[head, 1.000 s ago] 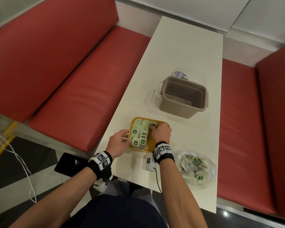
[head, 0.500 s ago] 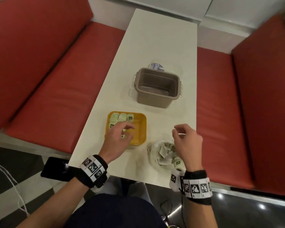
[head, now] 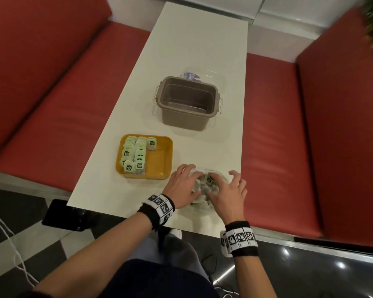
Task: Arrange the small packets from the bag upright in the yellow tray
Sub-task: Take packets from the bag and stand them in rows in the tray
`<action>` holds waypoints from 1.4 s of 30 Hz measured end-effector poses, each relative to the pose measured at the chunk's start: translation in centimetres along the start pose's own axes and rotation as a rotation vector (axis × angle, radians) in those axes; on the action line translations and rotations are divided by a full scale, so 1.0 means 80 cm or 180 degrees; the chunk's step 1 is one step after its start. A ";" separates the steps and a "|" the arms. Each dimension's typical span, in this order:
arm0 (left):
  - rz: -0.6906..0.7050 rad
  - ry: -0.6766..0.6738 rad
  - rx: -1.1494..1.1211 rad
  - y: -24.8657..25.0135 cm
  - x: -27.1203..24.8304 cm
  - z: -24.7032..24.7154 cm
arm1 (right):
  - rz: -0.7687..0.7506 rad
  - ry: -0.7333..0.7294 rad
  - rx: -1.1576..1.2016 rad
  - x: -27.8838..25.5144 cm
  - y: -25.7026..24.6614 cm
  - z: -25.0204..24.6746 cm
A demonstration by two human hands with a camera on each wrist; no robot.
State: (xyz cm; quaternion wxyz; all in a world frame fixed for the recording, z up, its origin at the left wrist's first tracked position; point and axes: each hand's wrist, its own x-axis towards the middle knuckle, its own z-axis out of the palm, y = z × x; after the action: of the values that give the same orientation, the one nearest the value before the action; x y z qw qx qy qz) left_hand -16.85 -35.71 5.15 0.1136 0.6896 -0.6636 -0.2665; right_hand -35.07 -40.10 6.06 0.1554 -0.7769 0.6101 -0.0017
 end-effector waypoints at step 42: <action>-0.1050 -0.0109 -0.1975 0.029 0.056 -0.040 | -0.0776 0.0334 -0.0272 0.043 0.020 0.006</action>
State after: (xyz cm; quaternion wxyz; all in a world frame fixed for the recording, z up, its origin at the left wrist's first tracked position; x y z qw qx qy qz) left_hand -17.27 -40.92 8.03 0.2621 0.7156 -0.4325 -0.4819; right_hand -35.63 -43.55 4.55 0.0885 -0.8501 0.5180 -0.0352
